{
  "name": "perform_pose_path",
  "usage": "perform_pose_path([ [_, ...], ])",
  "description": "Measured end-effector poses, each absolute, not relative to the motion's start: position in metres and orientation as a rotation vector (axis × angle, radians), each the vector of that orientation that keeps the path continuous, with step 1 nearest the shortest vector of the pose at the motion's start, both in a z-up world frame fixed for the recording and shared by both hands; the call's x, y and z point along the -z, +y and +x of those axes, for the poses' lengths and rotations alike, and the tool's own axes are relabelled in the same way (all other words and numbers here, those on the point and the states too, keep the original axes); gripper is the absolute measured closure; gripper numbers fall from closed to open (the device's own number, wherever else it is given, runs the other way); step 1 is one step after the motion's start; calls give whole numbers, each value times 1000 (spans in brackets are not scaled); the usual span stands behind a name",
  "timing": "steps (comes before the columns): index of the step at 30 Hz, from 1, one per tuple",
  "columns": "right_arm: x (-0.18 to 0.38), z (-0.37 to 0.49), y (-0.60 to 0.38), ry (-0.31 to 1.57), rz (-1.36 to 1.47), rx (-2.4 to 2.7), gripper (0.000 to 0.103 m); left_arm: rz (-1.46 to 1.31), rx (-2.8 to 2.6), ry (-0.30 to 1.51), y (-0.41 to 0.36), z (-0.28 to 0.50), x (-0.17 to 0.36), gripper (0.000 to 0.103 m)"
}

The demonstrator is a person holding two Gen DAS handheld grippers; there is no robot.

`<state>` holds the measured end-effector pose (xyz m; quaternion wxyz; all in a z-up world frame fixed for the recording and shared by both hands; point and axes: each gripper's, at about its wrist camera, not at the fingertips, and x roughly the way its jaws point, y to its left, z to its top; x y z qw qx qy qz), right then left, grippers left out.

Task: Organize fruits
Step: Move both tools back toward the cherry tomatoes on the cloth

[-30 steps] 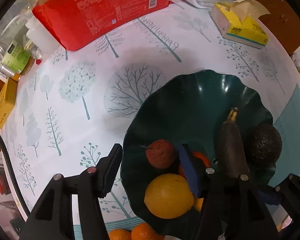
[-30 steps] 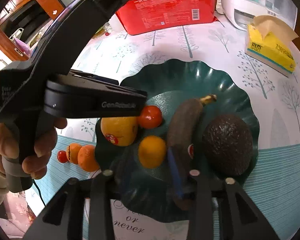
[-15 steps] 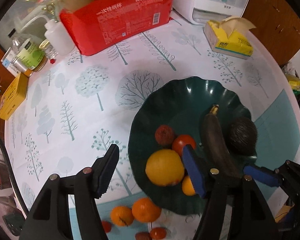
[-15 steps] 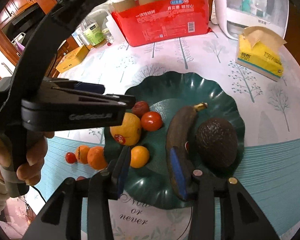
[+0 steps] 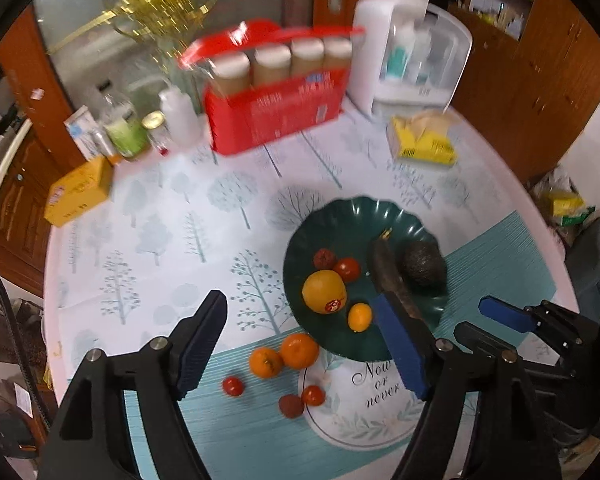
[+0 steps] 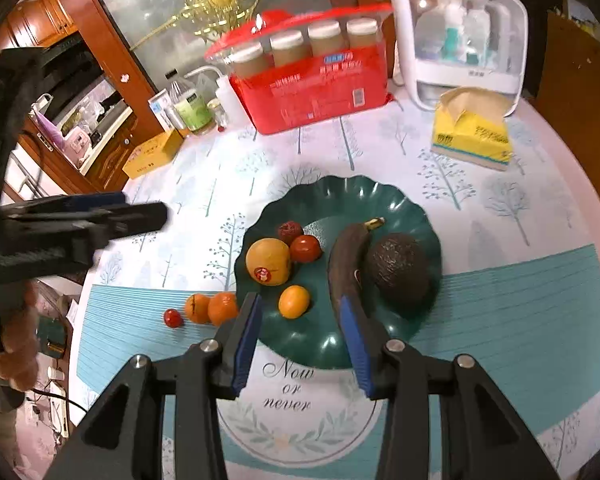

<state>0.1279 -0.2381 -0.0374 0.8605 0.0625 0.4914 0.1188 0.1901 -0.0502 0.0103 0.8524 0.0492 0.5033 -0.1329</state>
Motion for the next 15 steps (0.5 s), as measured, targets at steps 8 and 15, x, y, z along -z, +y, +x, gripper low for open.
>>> perform_pose_path([
  [8,-15,83,-227,932,129,-245,62,83,285,958,-20,139,-61,26],
  [15,-42,56,-198,863,99,-269,62,108,297,906,1,108,-75,26],
])
